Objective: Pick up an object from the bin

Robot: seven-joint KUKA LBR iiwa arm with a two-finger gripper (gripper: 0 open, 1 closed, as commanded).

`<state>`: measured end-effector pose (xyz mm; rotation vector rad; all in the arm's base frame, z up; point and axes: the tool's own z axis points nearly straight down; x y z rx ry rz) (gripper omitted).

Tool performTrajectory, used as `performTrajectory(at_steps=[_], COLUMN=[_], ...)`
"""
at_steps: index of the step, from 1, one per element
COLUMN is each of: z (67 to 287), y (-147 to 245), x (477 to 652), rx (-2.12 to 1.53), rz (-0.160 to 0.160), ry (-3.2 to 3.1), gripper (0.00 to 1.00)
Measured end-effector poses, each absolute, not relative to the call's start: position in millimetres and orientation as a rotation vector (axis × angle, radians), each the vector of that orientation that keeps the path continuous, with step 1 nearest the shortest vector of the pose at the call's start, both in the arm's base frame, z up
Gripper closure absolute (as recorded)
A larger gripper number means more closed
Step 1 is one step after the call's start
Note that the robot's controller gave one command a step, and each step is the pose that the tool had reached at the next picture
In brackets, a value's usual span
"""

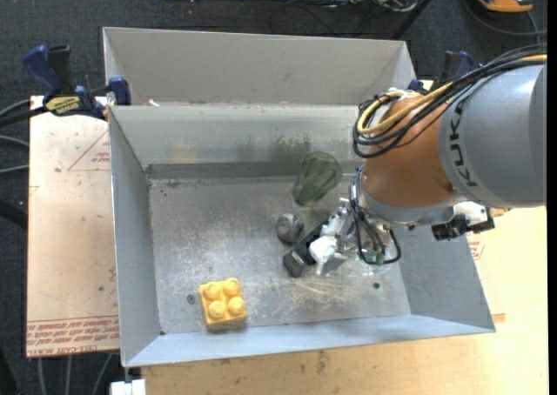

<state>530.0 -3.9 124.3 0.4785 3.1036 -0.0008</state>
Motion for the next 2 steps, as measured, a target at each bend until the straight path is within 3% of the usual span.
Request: performTrajectory(at_steps=[1,2], z=[143.1,153.1], y=[-7.5,-9.3], x=[519.1,522.9], rx=[0.486,0.476], rz=[0.002,0.000], ry=[3.106,3.101], gripper=[1.00,1.00])
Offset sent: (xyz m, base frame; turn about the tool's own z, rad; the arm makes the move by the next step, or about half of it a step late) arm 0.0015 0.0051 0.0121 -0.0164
